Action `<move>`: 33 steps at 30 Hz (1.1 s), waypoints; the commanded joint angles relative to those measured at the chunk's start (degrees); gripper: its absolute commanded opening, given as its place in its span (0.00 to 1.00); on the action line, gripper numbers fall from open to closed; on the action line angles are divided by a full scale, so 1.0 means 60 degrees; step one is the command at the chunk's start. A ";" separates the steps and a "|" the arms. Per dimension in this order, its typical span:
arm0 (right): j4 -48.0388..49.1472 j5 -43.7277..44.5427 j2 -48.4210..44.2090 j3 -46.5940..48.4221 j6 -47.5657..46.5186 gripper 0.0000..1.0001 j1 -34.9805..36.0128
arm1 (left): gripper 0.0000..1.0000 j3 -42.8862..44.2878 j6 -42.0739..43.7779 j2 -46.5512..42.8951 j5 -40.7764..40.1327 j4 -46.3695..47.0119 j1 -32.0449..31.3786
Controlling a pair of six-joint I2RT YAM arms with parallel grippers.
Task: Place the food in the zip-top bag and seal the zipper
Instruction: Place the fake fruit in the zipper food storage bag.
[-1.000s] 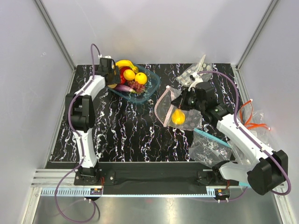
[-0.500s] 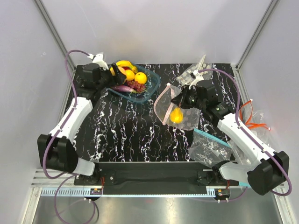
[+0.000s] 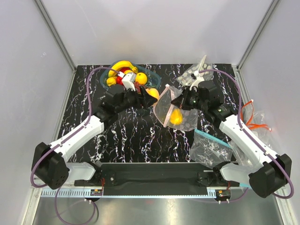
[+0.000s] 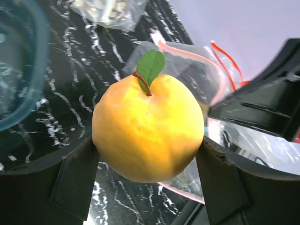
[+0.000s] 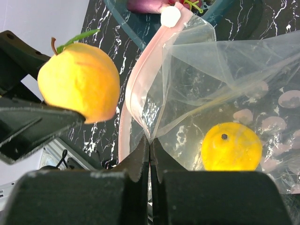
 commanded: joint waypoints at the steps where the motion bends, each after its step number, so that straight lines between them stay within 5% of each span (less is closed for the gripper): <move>1: 0.0045 -0.0344 -0.0301 0.0359 -0.0092 0.00 0.0055 | 0.72 0.0142 -0.0213 0.0029 0.0096 0.1032 -0.0395; 13: -0.0013 -0.0593 -0.0344 0.0359 -0.0150 0.00 0.0055 | 0.72 0.1211 0.0094 0.1433 -0.0123 0.0154 -0.1304; 17: -0.0043 -0.0549 -0.0462 0.0432 -0.0151 0.00 0.0040 | 0.84 0.1387 0.0109 0.1757 -0.0241 -0.0065 -0.1378; 18: -0.0072 -0.0549 -0.0476 0.0447 -0.0165 0.00 0.0055 | 0.97 0.1503 0.0138 0.1830 -0.0227 -0.0139 -0.1407; 19: -0.0072 -0.0535 -0.0520 0.0461 -0.0165 0.00 0.0040 | 0.99 0.1577 0.0167 0.1874 -0.0241 -0.0212 -0.1422; 33: -0.0043 -0.0257 -0.0696 0.0271 -0.0151 0.00 0.0055 | 0.99 0.1607 0.0636 0.0821 -0.0387 -0.0988 -0.1466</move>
